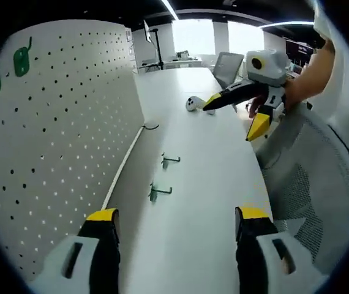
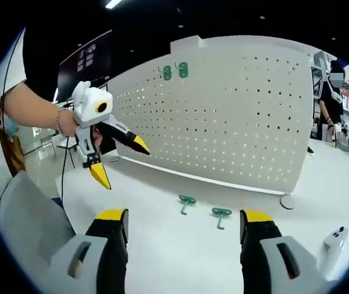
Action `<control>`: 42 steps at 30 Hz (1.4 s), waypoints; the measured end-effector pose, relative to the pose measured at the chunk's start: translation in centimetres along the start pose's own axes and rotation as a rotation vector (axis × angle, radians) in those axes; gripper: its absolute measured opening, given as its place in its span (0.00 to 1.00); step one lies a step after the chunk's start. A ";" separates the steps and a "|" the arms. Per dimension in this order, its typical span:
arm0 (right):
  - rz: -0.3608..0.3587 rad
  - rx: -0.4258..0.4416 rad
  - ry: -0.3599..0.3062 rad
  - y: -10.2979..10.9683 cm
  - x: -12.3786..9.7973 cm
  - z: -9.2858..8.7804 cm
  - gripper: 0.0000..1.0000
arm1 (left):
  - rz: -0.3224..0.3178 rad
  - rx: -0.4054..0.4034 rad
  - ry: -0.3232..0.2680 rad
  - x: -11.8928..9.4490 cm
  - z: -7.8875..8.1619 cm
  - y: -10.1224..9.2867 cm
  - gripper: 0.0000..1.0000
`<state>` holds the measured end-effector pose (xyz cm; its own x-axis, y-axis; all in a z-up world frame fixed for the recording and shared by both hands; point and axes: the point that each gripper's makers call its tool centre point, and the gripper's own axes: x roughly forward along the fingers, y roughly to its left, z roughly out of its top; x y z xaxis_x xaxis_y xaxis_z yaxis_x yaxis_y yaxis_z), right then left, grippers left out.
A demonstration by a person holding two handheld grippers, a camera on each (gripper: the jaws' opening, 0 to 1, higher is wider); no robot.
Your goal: Insert the hook assembly into the mounting plate slot until the hook locks in place.
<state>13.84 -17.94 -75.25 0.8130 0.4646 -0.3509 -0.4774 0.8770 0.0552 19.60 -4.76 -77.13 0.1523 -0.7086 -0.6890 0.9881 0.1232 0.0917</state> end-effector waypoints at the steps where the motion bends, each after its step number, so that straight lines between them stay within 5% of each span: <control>1: 0.001 0.001 0.002 0.0 0.0 0.0 0.72 | -0.003 0.006 0.003 0.2 0.1 0.2 0.79; 42: 0.017 0.013 0.031 0.5 0.1 -0.8 0.72 | -0.172 0.145 0.185 7.7 -2.0 1.8 0.76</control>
<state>13.45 -17.53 -75.97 0.7941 0.4755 -0.3786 -0.4863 0.8707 0.0736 22.49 -8.68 -83.71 -0.0107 -0.5702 -0.8215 0.9937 -0.0979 0.0550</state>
